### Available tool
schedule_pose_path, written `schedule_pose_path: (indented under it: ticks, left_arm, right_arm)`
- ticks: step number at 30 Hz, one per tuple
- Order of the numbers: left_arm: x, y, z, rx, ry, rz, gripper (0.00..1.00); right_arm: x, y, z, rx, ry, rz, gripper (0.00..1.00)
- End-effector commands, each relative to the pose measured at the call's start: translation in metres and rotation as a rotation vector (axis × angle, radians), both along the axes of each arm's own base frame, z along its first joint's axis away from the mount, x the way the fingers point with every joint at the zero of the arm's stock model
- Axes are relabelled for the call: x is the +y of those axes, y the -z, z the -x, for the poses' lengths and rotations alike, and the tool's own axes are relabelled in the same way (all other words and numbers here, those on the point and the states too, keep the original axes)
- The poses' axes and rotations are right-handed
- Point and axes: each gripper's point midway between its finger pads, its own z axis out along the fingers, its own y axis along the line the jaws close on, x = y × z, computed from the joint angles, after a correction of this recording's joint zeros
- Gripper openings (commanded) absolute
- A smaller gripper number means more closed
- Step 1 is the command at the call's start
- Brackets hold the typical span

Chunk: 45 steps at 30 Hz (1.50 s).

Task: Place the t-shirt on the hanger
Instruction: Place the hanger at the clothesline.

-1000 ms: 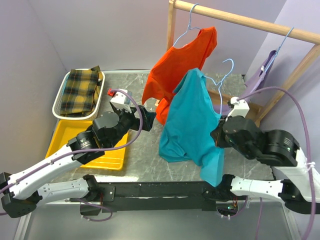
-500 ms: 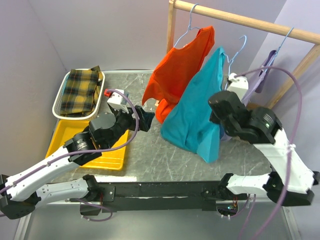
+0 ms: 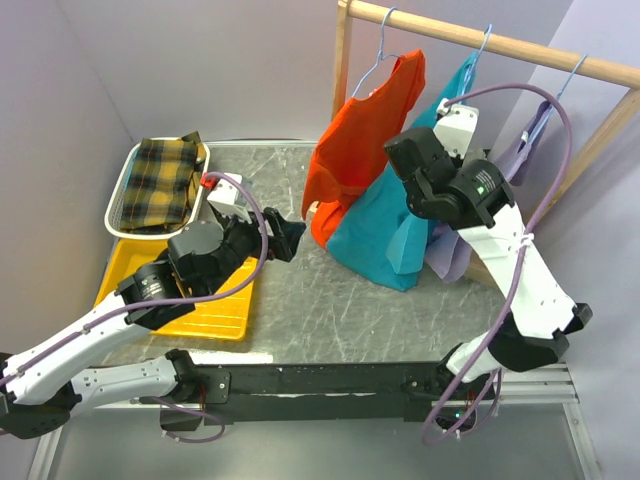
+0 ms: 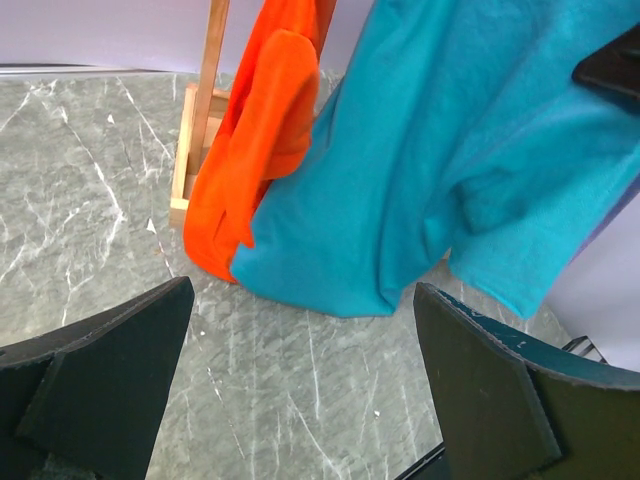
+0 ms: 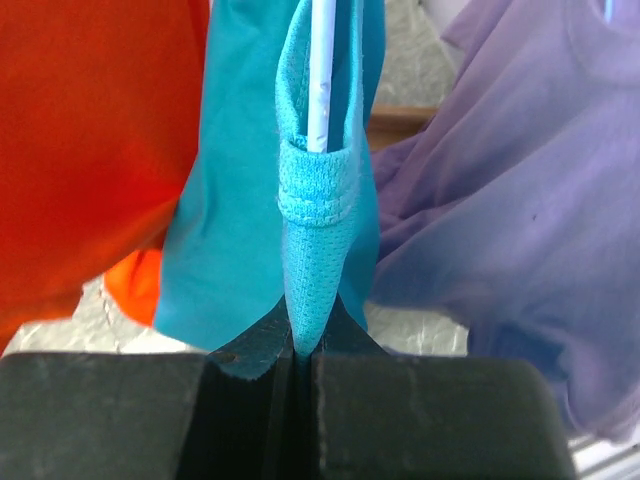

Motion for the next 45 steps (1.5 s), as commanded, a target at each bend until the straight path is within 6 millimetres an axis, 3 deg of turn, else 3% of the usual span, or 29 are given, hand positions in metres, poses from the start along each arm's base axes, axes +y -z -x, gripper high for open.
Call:
schedule_pose_path:
  ticks: [1,6,10,18,22,25,31,34,35,38,43,45]
  left_arm:
    - [0.008,-0.026,0.001,-0.033,-0.018,0.033,0.97]
    - [0.008,-0.024,-0.002,-0.028,-0.031,0.015,0.98]
    - [0.006,-0.023,-0.004,-0.023,-0.032,0.007,0.98]
    - [0.003,-0.025,-0.005,-0.024,-0.028,0.006,0.97]
    - [0.001,-0.024,-0.005,-0.024,-0.026,0.006,0.97]
    - [0.001,-0.022,-0.005,-0.020,-0.023,0.006,0.97]
    - [0.001,-0.020,-0.004,-0.020,-0.017,0.007,0.98]
    - [-0.001,-0.019,-0.003,-0.017,-0.010,0.009,0.99]
    - [-0.001,-0.019,-0.003,-0.016,-0.009,0.010,0.99]
    - [-0.003,-0.017,-0.003,-0.012,-0.003,0.008,0.96]
    - [-0.006,-0.014,-0.003,-0.007,0.006,0.007,0.96]
    - [-0.007,-0.013,-0.003,-0.003,0.009,0.007,0.96]
  right_arm:
    - [-0.014,-0.033,-0.016,-0.124,0.080,0.004,0.00]
    - [-0.012,-0.039,-0.027,-0.137,0.081,0.016,0.00]
    - [-0.018,-0.032,-0.037,-0.115,0.081,0.010,0.00]
    - [-0.020,-0.010,-0.056,-0.054,0.062,0.001,0.00]
    - [-0.020,0.016,-0.063,0.003,0.050,0.005,0.00]
    - [-0.022,0.027,-0.065,0.022,0.049,-0.003,0.00]
    - [-0.022,0.025,-0.060,0.005,0.033,-0.028,0.01]
    - [-0.020,0.022,-0.056,-0.006,0.005,-0.044,0.15]
    - [-0.018,0.020,-0.052,-0.008,-0.018,-0.061,0.26]
    - [-0.010,0.018,-0.046,-0.010,-0.080,-0.104,0.42]
    - [0.006,0.026,-0.032,-0.001,-0.188,-0.179,0.55]
    - [0.013,0.020,-0.022,-0.024,-0.249,-0.231,0.63]
